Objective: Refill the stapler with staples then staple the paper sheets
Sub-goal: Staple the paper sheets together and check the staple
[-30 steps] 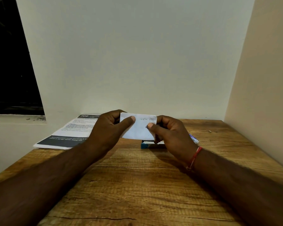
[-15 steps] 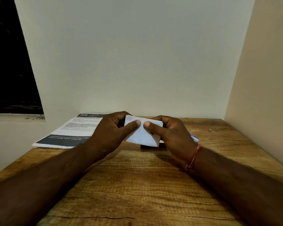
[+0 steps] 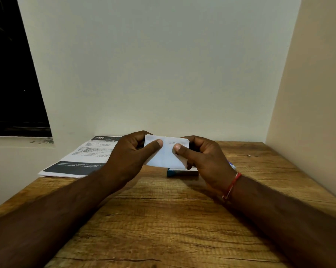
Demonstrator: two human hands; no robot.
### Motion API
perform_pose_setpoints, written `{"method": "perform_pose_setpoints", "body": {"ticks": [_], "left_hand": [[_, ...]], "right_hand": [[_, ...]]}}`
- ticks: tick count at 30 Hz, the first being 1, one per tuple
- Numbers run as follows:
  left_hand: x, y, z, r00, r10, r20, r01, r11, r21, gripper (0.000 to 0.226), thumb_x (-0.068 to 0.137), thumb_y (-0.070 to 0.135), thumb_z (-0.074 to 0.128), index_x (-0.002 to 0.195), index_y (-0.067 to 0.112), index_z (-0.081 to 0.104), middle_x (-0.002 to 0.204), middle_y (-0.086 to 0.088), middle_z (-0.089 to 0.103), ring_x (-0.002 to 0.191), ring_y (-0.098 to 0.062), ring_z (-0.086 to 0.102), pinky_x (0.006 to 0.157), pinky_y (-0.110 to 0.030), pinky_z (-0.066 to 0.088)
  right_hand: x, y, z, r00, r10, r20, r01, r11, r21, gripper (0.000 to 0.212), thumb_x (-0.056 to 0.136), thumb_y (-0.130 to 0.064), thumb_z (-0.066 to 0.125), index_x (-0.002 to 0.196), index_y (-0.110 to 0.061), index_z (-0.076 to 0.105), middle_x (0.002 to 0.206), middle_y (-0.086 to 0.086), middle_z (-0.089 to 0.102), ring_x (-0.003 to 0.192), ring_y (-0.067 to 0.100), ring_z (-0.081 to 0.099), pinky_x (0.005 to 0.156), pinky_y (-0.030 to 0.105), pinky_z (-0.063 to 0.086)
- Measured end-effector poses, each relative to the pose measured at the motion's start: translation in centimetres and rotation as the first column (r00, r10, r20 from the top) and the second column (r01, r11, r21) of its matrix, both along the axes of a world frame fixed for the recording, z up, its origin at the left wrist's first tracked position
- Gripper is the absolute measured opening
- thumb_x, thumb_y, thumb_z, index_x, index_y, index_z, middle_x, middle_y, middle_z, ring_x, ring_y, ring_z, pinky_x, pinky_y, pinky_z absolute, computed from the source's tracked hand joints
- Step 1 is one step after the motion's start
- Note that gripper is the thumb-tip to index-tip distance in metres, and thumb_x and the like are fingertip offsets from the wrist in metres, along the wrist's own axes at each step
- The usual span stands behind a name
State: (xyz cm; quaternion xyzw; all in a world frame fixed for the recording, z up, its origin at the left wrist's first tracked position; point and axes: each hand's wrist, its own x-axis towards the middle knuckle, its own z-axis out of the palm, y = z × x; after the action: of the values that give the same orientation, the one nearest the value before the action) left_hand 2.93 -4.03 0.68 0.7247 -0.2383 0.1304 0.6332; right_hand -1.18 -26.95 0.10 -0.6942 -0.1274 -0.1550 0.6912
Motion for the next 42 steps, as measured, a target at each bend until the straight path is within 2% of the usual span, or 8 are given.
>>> {"method": "perform_pose_setpoints", "body": {"ticks": [7, 13, 18, 25, 29, 32, 35, 42], "left_hand": [[0.6, 0.3, -0.2, 1.0, 0.013, 0.005, -0.013, 1.0, 0.016, 0.011, 0.107, 0.028, 0.079, 0.102, 0.02, 0.085, 0.1, -0.007, 0.088, 0.088, -0.016, 0.082, 0.075, -0.035, 0.061], [0.6, 0.2, -0.2, 1.0, -0.009, 0.016, 0.009, 1.0, 0.004, 0.011, 0.107, 0.027, 0.079, 0.098, 0.025, 0.085, 0.096, -0.002, 0.088, 0.084, -0.008, 0.08, 0.067, -0.02, 0.059], [0.5, 0.2, -0.1, 1.0, -0.011, 0.014, 0.011, 1.0, 0.008, 0.011, 0.107, 0.029, 0.08, 0.101, 0.02, 0.085, 0.097, -0.003, 0.088, 0.085, -0.01, 0.081, 0.072, -0.029, 0.061], [-0.1, 0.3, 0.3, 0.983, 0.048, 0.178, -0.073, 0.988, 0.133, 0.02, 0.098, 0.046, 0.084, 0.098, 0.026, 0.085, 0.095, 0.001, 0.086, 0.086, -0.015, 0.08, 0.069, -0.02, 0.058], [0.1, 0.3, 0.4, 0.984, -0.175, 0.035, 0.177, 0.982, -0.063, 0.055, 0.101, 0.068, 0.069, 0.104, 0.016, 0.088, 0.116, -0.004, 0.087, 0.113, -0.017, 0.08, 0.098, -0.029, 0.062], [0.8, 0.2, 0.1, 0.987, -0.147, -0.058, 0.145, 0.989, -0.039, 0.038, 0.103, 0.049, 0.073, 0.103, 0.015, 0.089, 0.126, 0.0, 0.087, 0.124, -0.023, 0.079, 0.104, -0.036, 0.055], [1.2, 0.7, -0.4, 0.977, -0.183, -0.113, 0.189, 0.981, 0.044, 0.006, 0.1, 0.016, 0.084, 0.103, 0.016, 0.089, 0.111, -0.001, 0.088, 0.098, -0.019, 0.081, 0.089, -0.028, 0.055], [2.0, 1.1, -1.8, 0.959, -0.179, -0.218, 0.216, 0.963, 0.16, 0.024, 0.091, 0.018, 0.095, 0.113, 0.026, 0.088, 0.056, 0.002, 0.064, 0.053, -0.012, 0.049, 0.058, -0.017, 0.045]], "right_hand": [[0.0, -0.1, 0.5, 0.999, -0.049, 0.015, 0.048, 0.998, 0.028, 0.018, 0.102, -0.013, 0.078, 0.085, -0.015, 0.08, 0.104, 0.027, 0.078, 0.079, 0.023, 0.065, 0.059, 0.031, 0.054], [0.1, -0.3, 0.5, 0.999, -0.051, 0.007, 0.05, 0.998, 0.023, 0.017, 0.104, -0.016, 0.075, 0.09, -0.006, 0.08, 0.09, 0.013, 0.078, 0.075, 0.019, 0.065, 0.058, 0.03, 0.054], [0.6, -0.6, 0.2, 0.998, -0.063, 0.012, 0.062, 0.998, 0.017, 0.027, 0.105, -0.017, 0.074, 0.093, 0.007, 0.074, 0.089, 0.015, 0.076, 0.073, 0.016, 0.064, 0.056, 0.029, 0.053], [0.6, -0.9, 0.1, 0.97, -0.183, 0.16, 0.215, 0.952, -0.218, 0.015, 0.094, -0.015, 0.088, 0.101, -0.027, 0.081, 0.095, -0.001, 0.082, 0.083, 0.016, 0.075, 0.071, 0.029, 0.064], [0.7, -1.4, 0.1, 0.975, -0.135, 0.175, 0.175, 0.956, -0.234, 0.019, 0.088, -0.006, 0.091, 0.096, -0.022, 0.085, 0.093, 0.0, 0.084, 0.088, 0.017, 0.081, 0.083, 0.034, 0.069], [0.8, -1.5, 0.1, 0.977, -0.073, 0.199, 0.115, 0.972, -0.206, 0.017, 0.085, 0.004, 0.091, 0.094, -0.01, 0.084, 0.101, 0.004, 0.086, 0.099, 0.019, 0.084, 0.09, 0.033, 0.069], [1.0, -1.7, -0.1, 0.97, -0.061, 0.234, 0.118, 0.964, -0.239, 0.014, 0.085, 0.006, 0.09, 0.09, -0.005, 0.083, 0.101, 0.004, 0.087, 0.099, 0.017, 0.084, 0.088, 0.027, 0.067], [1.1, -2.4, -0.1, 0.982, -0.064, 0.179, 0.135, 0.895, -0.425, 0.014, 0.089, 0.014, 0.081, 0.089, 0.0, 0.084, 0.104, -0.002, 0.086, 0.098, 0.004, 0.082, 0.087, 0.023, 0.066]]}}
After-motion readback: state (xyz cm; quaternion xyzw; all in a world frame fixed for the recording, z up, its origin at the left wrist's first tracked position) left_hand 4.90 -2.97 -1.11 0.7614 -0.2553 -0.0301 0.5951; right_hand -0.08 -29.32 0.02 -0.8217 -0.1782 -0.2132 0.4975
